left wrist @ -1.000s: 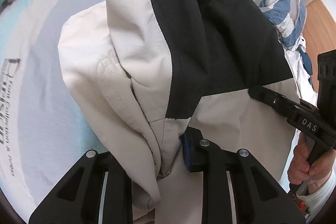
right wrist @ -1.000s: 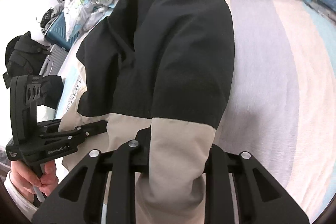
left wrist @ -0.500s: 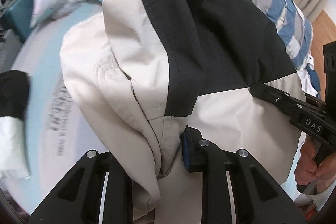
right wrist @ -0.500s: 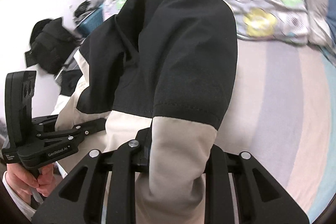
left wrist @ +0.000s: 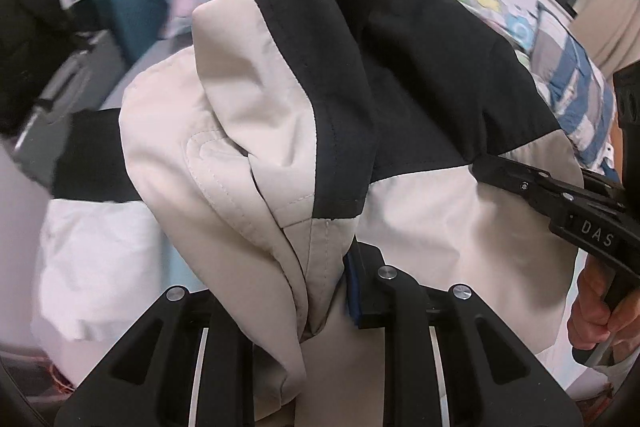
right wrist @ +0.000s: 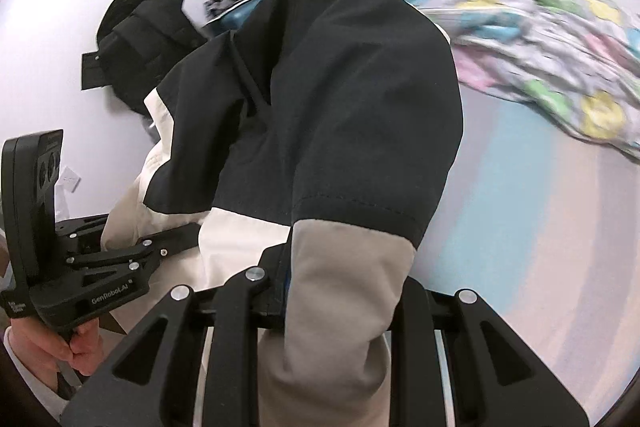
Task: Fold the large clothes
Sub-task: 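Carry the held jacket bundle with both tools to the bed corner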
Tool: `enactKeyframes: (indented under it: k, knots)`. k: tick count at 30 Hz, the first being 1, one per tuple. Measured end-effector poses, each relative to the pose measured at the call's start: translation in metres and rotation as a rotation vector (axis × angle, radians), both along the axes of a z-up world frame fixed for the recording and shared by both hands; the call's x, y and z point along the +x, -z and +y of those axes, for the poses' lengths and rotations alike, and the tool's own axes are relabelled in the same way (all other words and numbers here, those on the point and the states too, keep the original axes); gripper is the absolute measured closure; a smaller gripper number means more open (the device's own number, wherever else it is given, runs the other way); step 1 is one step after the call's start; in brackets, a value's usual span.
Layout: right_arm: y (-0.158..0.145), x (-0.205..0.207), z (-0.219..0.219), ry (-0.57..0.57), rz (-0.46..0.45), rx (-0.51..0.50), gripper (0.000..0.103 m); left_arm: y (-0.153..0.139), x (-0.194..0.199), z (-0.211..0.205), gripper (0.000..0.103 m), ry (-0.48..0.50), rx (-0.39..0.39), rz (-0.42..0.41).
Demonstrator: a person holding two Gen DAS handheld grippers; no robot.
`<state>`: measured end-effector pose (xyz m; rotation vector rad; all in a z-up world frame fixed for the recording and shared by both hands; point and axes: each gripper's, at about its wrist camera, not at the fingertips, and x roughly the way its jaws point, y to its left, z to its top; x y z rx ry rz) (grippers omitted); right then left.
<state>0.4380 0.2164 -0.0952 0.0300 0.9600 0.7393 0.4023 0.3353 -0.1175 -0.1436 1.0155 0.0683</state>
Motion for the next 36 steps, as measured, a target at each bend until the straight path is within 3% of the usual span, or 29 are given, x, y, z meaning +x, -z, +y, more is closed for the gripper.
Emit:
enactKeyframes:
  k: [4, 8, 12, 17, 22, 29, 36]
  knots:
    - [-0.015, -0.01, 0.073, -0.048, -0.01, 0.006, 0.082, -0.019, -0.019, 0.074, 0.083, -0.05, -0.002, -0.01]
    - [-0.048, -0.02, 0.147, -0.099, -0.037, 0.034, 0.082, -0.058, -0.039, 0.147, 0.083, -0.114, 0.026, -0.046]
    - [-0.087, -0.033, 0.213, -0.149, -0.054, 0.079, 0.082, -0.108, -0.059, 0.204, 0.083, -0.172, 0.087, -0.07]
    - [-0.111, -0.05, 0.283, -0.182, -0.036, 0.121, 0.082, -0.135, -0.081, 0.259, 0.083, -0.248, 0.143, -0.067]
    - [-0.088, -0.062, 0.33, -0.218, 0.002, 0.104, 0.082, -0.109, -0.1, 0.305, 0.083, -0.295, 0.13, -0.029]
    - [-0.008, -0.064, 0.358, -0.182, 0.11, 0.033, 0.082, -0.023, -0.091, 0.332, 0.083, -0.276, 0.09, 0.052]
    - [0.055, -0.052, 0.369, -0.142, 0.118, -0.059, 0.082, 0.05, -0.066, 0.345, 0.083, -0.259, 0.05, 0.108]
